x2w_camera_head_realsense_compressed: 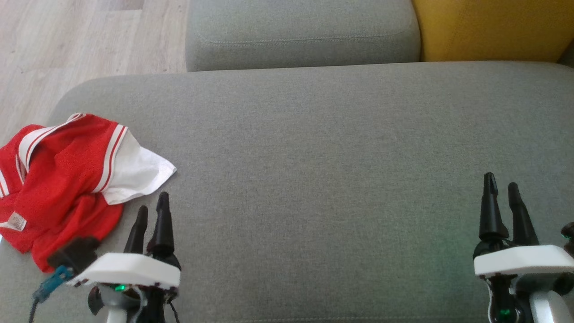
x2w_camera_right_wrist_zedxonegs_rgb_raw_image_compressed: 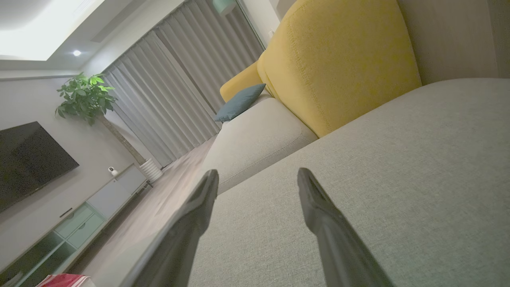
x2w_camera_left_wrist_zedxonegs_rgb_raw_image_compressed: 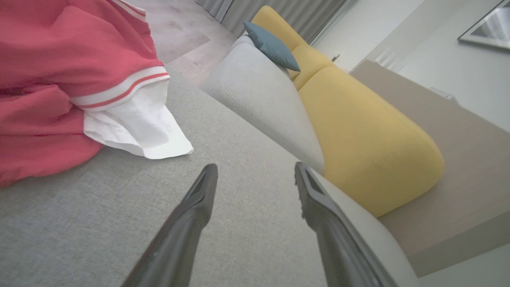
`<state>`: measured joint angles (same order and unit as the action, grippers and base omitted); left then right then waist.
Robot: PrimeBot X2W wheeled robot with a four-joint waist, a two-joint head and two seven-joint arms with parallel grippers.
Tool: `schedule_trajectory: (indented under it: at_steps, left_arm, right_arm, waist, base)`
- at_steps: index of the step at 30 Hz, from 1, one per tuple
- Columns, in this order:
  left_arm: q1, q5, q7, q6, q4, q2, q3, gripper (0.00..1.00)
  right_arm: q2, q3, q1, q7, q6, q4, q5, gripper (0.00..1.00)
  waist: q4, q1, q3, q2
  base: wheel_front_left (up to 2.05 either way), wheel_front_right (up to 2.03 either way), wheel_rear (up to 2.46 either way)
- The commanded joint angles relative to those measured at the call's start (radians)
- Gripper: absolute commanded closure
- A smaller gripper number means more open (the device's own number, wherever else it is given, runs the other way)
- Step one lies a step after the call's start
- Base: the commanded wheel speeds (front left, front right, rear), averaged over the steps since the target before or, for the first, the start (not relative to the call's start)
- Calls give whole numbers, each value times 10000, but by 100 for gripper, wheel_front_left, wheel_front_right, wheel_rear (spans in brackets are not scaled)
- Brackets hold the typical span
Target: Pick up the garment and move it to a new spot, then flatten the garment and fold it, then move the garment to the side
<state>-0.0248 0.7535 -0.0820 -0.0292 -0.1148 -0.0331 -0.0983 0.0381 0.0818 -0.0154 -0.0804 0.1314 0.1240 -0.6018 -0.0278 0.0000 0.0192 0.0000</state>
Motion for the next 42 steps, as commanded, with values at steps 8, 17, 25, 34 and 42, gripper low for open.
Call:
schedule_trajectory:
  at_steps: [8,17,25,34,42]
  left_arm:
    - [342,-1510,-316,-580,511,-503,-632,0]
    - [442,-2642,-580,-1438,683,-913,-1390,0]
    - [552,-3555,-813,-2127,962,-1193,-2062,0]
    - [615,-4621,-1076,-2861,1545,-1535,-2764,0]
    - [600,-5467,-1311,-3267,1766,-1769,-3411,0]
  right_arm:
    - [82,-173,57,-319,-4,-602,1380,0]
    - [89,-285,-7,-584,-5,-799,2771,0]
    - [95,-366,-104,-820,-5,-885,3967,0]
    - [102,-435,-290,-1085,-6,-709,4721,0]
    - [108,-489,-338,-1322,-6,-408,5253,0]
  waist:
    - [-32,0,8,0]
    - [-59,0,31,0]
    - [-97,0,71,0]
    - [-147,0,140,0]
    - [-206,0,197,0]
  base:
    - [0,0,0]
    - [0,0,0]
    - [0,0,0]
    - [0,0,0]
    - [0,0,0]
